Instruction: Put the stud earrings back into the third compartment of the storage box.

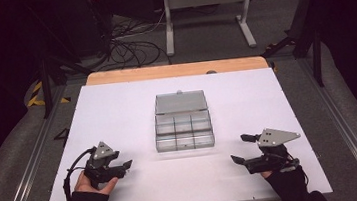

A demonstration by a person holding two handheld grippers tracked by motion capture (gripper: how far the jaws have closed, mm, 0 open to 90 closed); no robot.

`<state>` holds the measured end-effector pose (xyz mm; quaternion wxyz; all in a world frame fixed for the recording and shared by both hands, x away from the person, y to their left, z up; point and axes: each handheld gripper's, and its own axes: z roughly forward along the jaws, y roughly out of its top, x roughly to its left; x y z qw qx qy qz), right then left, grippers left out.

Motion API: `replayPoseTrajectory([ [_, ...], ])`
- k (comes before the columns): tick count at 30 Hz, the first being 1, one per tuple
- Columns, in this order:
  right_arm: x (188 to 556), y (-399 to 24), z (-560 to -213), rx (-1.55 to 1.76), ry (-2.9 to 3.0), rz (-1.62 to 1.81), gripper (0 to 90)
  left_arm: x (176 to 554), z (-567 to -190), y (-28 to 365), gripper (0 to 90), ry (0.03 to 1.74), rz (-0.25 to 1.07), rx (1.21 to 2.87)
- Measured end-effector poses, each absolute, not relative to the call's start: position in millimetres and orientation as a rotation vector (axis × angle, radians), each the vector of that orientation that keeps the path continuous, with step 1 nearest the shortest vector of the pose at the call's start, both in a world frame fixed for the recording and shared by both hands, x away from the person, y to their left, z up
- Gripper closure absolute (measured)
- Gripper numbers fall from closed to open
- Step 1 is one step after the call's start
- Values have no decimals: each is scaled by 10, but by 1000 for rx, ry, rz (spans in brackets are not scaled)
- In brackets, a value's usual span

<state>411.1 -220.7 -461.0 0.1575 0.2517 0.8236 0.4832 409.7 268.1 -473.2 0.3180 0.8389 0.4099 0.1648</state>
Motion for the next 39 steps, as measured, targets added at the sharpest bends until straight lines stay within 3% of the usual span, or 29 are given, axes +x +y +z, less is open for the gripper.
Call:
replayPoseTrajectory([
  [13,4116,-2200,-4619,713,2375,1381,221,4127,-4784,2655,430,1080,440,2238],
  [21,4116,-2191,-4622,701,2386,1386,221,4114,-4785,2623,567,1029,435,2247],
  [39,4120,-2182,-4630,694,2394,1385,221,4128,-4814,2553,759,994,434,2320],
])
